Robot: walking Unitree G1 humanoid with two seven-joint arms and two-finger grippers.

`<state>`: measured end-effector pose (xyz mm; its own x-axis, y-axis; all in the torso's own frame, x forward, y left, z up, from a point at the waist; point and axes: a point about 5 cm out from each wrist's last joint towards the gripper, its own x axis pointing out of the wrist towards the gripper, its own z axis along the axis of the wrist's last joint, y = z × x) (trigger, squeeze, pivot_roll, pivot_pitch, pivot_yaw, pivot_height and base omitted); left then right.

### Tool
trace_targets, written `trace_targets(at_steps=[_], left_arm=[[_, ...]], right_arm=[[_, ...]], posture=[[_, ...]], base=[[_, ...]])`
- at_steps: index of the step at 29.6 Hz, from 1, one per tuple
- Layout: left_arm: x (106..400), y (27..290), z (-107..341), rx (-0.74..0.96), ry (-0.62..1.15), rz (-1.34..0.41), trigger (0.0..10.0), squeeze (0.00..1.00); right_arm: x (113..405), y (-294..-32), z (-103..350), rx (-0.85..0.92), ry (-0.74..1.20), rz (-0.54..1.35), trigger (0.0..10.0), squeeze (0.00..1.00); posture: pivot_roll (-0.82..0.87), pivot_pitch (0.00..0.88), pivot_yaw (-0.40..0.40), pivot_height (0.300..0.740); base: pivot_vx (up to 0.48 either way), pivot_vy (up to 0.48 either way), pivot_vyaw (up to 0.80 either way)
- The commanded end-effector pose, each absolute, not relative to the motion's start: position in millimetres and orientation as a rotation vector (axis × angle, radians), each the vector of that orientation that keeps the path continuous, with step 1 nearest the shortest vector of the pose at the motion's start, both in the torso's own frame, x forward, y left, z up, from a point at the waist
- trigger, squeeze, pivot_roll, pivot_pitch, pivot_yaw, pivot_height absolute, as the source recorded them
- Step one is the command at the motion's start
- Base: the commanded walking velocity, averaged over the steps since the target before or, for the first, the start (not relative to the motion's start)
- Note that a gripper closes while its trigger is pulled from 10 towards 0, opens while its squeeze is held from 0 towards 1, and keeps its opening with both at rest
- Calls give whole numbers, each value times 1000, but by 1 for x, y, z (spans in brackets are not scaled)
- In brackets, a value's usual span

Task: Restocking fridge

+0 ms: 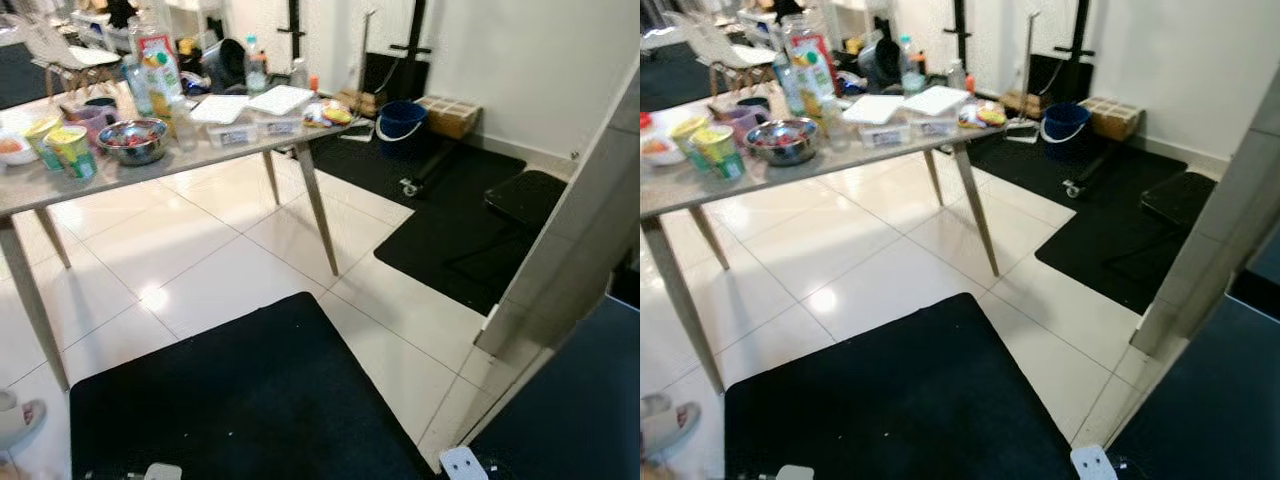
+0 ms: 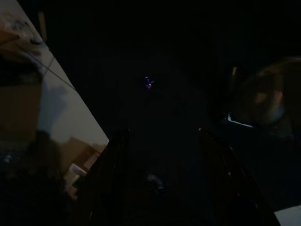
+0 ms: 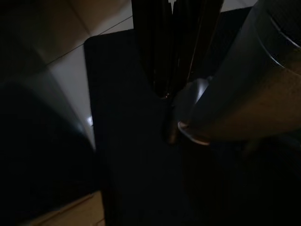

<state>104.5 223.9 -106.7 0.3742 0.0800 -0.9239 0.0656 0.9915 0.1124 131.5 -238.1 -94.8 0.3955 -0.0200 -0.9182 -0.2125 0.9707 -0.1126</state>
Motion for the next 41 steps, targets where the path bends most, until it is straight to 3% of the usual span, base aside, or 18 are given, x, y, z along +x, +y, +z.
trace_targets(at_steps=[1, 25, 41], left_arm=[[103, 225, -107, 133, 1188, 15, 10000, 0], [114, 221, -105, 55, 1153, 55, 10000, 0], [114, 223, -104, -3, 1149, 102, 10000, 0]], right_arm=[[134, -235, -95, -205, 1152, 114, 10000, 0], [127, -229, -99, -192, 1172, 115, 10000, 0], [125, -231, -99, -267, 1189, 118, 10000, 0]], posture=[[-48, 0, -4, 740], [-55, 0, 15, 740], [-53, 0, 13, 740]], base=[[0, 0, 725], [0, 0, 723], [0, 0, 0]])
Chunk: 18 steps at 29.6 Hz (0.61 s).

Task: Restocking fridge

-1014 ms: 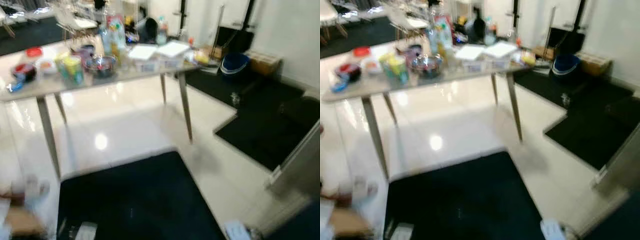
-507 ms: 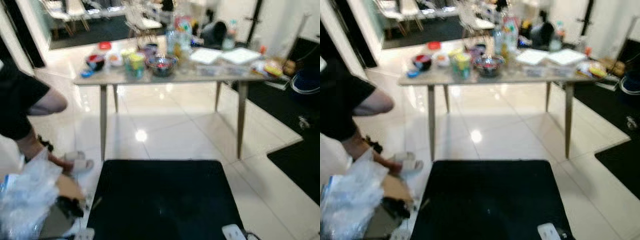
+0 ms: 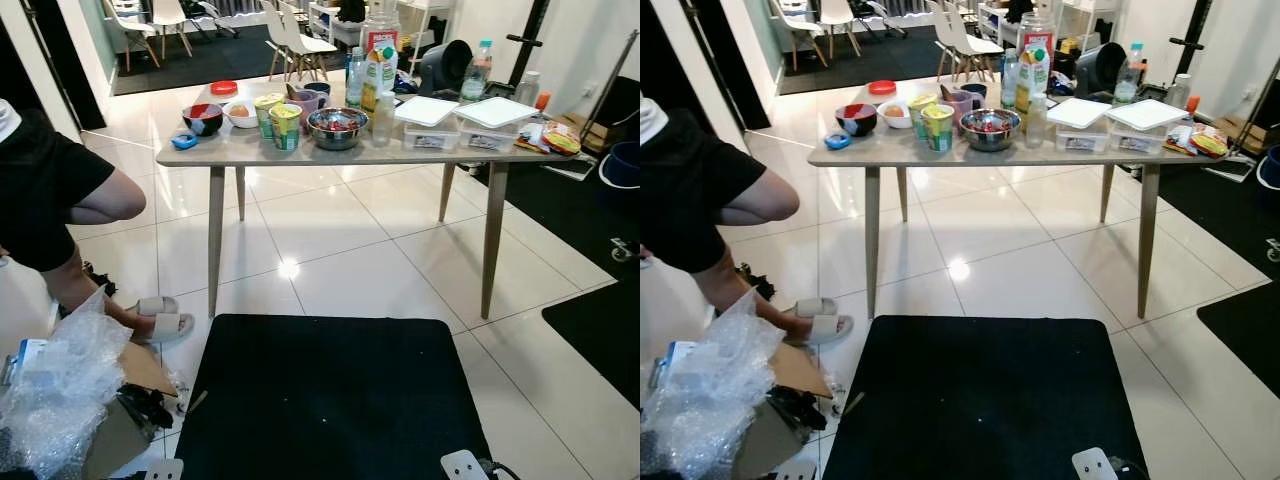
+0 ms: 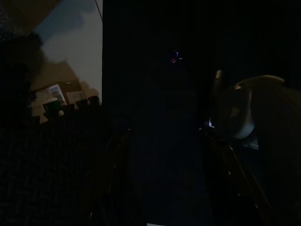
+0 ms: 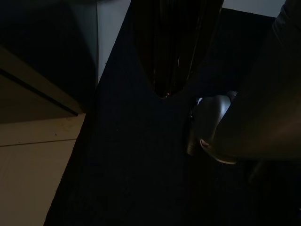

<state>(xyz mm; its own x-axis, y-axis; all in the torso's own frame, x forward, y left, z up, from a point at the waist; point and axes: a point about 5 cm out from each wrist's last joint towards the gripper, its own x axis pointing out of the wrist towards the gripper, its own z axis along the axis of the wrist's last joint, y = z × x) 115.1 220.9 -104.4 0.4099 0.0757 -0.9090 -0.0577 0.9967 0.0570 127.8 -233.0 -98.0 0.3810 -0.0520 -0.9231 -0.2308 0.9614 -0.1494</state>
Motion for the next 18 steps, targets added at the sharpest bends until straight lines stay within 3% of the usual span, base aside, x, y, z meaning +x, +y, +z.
trace_targets(at_steps=[1, 11, 18], left_arm=[[114, 223, -105, -11, 1151, 111, 10000, 0], [115, 223, -104, 1, 1156, 97, 10000, 0], [114, 220, -105, 9, 1164, 79, 10000, 0]], right_arm=[[125, -230, -100, -267, 1189, 121, 10000, 0], [117, -229, -102, -269, 1207, 126, 10000, 0], [110, -244, -100, -276, 1222, 114, 10000, 0]], posture=[[-51, 0, 16, 740], [-51, 0, 12, 740], [-52, 0, 6, 740]], base=[[0, 0, 0], [0, 0, 0], [108, 0, 0]])
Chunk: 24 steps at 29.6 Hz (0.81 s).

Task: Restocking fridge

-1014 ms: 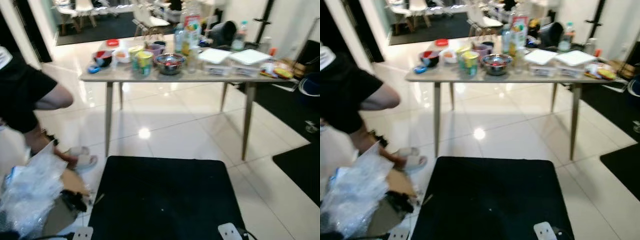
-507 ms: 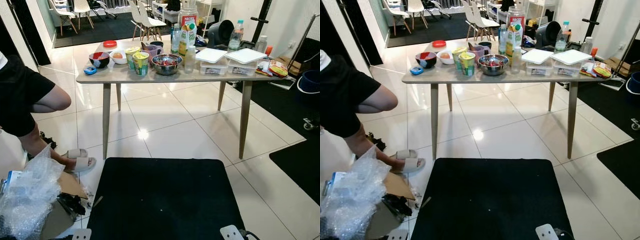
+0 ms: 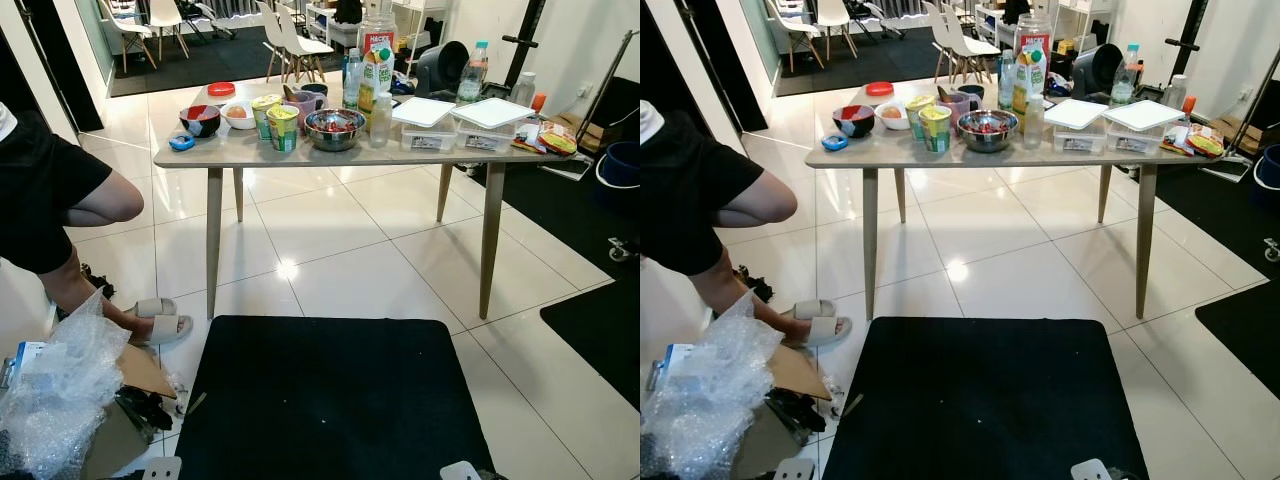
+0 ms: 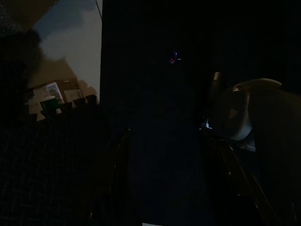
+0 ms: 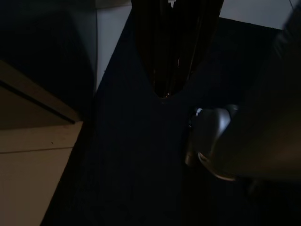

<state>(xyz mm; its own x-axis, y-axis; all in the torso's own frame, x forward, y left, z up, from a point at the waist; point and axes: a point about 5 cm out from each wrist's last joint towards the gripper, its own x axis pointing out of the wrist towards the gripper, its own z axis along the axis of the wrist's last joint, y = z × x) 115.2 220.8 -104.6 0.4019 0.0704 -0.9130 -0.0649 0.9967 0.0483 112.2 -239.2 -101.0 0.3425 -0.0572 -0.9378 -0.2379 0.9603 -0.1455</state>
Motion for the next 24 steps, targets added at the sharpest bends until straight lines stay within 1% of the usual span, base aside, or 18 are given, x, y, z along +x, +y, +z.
trace_targets(at_steps=[1, 7, 13, 14, 15, 19, 24], left_arm=[[114, 220, -105, 10, 1164, 78, 10000, 0], [114, 220, -105, 14, 1165, 73, 10000, 0], [114, 220, -105, 17, 1165, 70, 10000, 0], [114, 220, -105, 18, 1164, 69, 10000, 0], [114, 220, -105, 18, 1164, 69, 10000, 0], [115, 220, -105, 19, 1165, 67, 10000, 0], [112, 221, -106, 20, 1172, 66, 10000, 0]], right_arm=[[110, -246, -100, -277, 1223, 112, 10000, 0], [109, -251, -99, -282, 1228, 111, 10000, 0], [111, -248, -99, -282, 1227, 111, 10000, 0], [115, -242, -100, -279, 1223, 116, 10000, 0], [115, -242, -100, -279, 1223, 116, 10000, 0], [121, -227, -102, -269, 1215, 130, 10000, 0], [122, -221, -103, -265, 1213, 138, 10000, 0]], posture=[[-52, 0, 6, 740], [-52, 0, 4, 740], [-52, 0, 4, 740], [-50, 0, 8, 740], [-50, 0, 8, 740], [-51, 0, 9, 740], [-52, 0, 9, 740]], base=[[255, 0, 0], [258, 0, 0], [262, 0, 0], [262, 0, 0], [262, 0, 0], [263, 0, 0], [262, 0, 0]])
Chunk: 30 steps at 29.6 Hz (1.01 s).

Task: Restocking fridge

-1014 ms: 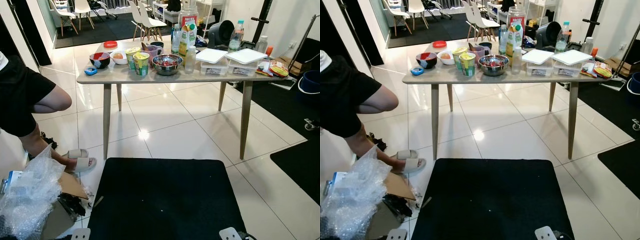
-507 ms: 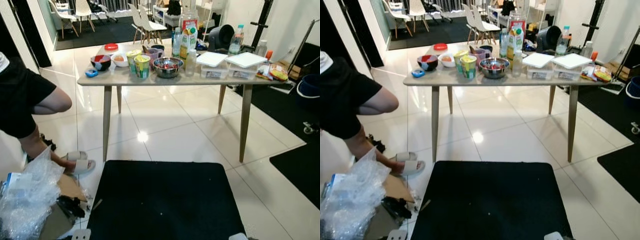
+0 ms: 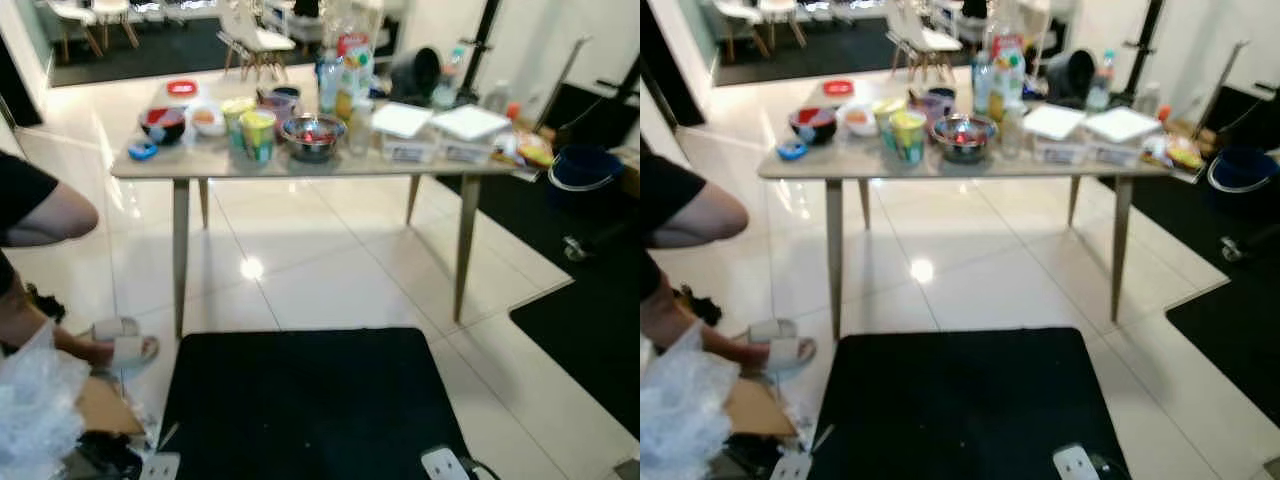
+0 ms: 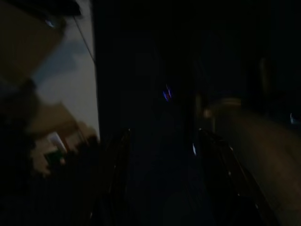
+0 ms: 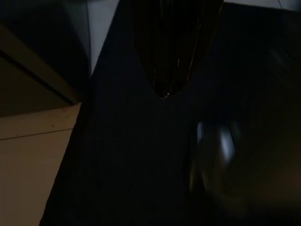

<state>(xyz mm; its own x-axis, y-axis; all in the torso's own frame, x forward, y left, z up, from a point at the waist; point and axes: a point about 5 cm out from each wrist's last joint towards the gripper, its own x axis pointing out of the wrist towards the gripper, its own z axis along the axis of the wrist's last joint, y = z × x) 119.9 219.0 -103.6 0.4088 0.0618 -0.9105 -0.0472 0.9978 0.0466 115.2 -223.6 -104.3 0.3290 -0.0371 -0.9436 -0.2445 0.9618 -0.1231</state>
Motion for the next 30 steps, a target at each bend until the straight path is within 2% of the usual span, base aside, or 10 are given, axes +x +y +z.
trace_targets(at_steps=[1, 4, 9, 17, 21, 24, 27, 30], left_arm=[[111, 221, -106, 20, 1174, 66, 10000, 0], [107, 224, -106, 21, 1179, 69, 10000, 0], [99, 230, -107, 26, 1190, 70, 10000, 0], [93, 232, -108, 27, 1200, 68, 10000, 0], [89, 232, -108, 27, 1207, 67, 10000, 0], [87, 232, -109, 28, 1210, 65, 10000, 0], [86, 232, -109, 28, 1212, 64, 10000, 0], [87, 226, -110, 27, 1213, 57, 10000, 0]], right_arm=[[122, -220, -103, -265, 1212, 139, 10000, 0], [122, -222, -103, -265, 1213, 140, 10000, 0], [116, -241, -100, -270, 1218, 116, 10000, 0], [113, -251, -97, -270, 1221, 101, 10000, 0], [116, -239, -100, -258, 1222, 111, 10000, 0], [119, -225, -103, -249, 1222, 120, 10000, 0], [120, -218, -104, -247, 1221, 126, 10000, 0], [121, -220, -104, -251, 1223, 121, 10000, 0]], posture=[[-52, 0, 9, 740], [-52, 0, 9, 740], [-53, 0, 10, 740], [-55, 0, 10, 740], [-55, 0, 10, 740], [-56, 0, 10, 740], [-55, 0, 11, 740], [-55, 0, 11, 740]], base=[[266, 0, 0], [266, 0, 0], [270, 0, 0], [265, 0, 0], [264, 0, 0], [268, 0, -800], [268, 0, -800], [268, 0, 0]])
